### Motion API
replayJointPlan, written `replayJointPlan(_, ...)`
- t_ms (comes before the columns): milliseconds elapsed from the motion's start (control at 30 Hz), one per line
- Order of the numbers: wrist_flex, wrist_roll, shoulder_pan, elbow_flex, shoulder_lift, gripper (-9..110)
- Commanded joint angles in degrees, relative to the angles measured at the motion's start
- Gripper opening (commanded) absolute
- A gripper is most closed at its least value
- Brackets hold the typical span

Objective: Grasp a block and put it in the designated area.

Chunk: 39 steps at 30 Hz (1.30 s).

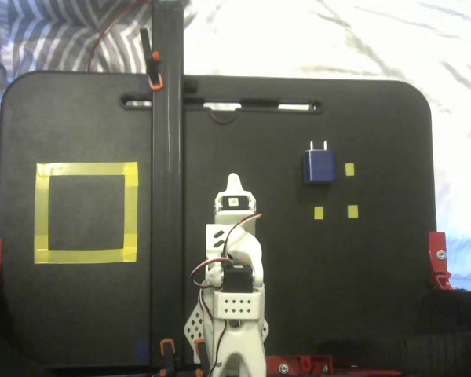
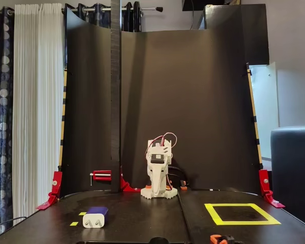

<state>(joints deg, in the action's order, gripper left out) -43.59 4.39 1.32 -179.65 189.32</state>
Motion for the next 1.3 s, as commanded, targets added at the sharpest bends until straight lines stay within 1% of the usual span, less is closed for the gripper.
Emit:
replayJointPlan(0,0.0,0.09,-0.09,-0.44,0.35,0)
replayJointPlan(1100,0.09,0.09,0.79,-0.26,0.26,0)
replayJointPlan(1267,0.0,3.78,1.85,4.39,-6.24,0)
